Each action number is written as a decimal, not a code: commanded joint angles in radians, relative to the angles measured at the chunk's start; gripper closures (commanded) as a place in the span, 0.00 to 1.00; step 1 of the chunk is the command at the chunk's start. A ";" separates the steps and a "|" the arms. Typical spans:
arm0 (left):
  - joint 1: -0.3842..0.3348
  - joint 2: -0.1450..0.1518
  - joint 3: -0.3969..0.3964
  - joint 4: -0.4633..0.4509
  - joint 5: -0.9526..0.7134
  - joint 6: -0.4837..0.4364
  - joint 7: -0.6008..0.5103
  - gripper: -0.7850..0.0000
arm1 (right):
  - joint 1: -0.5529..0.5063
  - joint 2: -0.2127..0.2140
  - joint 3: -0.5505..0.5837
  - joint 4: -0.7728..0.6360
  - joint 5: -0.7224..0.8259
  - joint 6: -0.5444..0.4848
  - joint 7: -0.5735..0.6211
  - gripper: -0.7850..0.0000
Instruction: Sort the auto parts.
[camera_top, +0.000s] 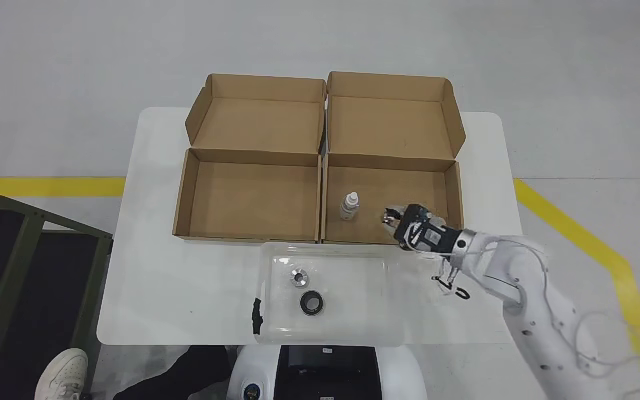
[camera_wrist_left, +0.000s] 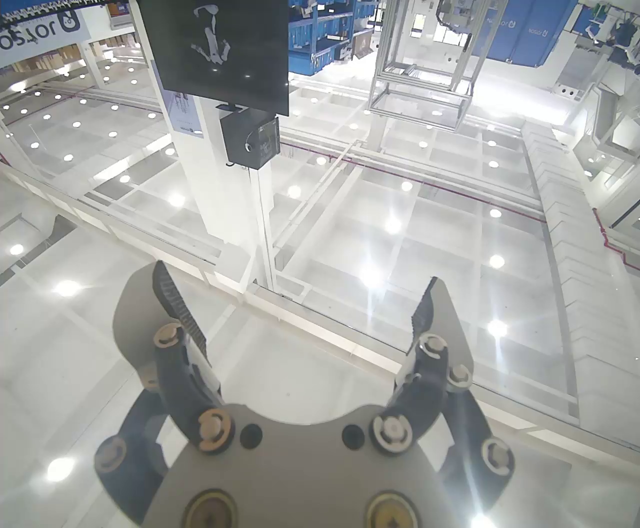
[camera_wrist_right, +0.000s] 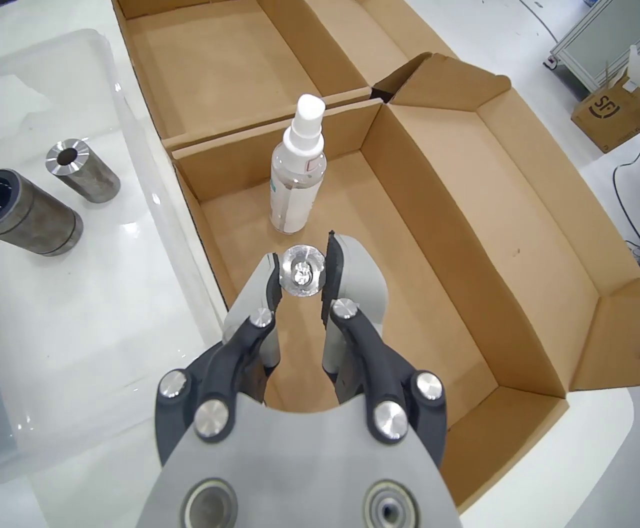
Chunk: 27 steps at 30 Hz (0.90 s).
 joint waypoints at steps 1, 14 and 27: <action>0.000 0.000 0.000 0.000 0.000 0.000 0.000 0.00 | 0.022 -0.003 -0.023 0.021 0.011 0.001 0.016 1.00; 0.000 0.000 0.000 0.000 0.000 0.000 0.000 0.00 | 0.161 -0.024 -0.139 0.147 0.013 0.037 0.099 1.00; 0.000 0.000 0.000 0.000 0.000 0.000 0.000 0.00 | 0.223 -0.036 -0.199 0.231 0.004 0.061 0.117 0.75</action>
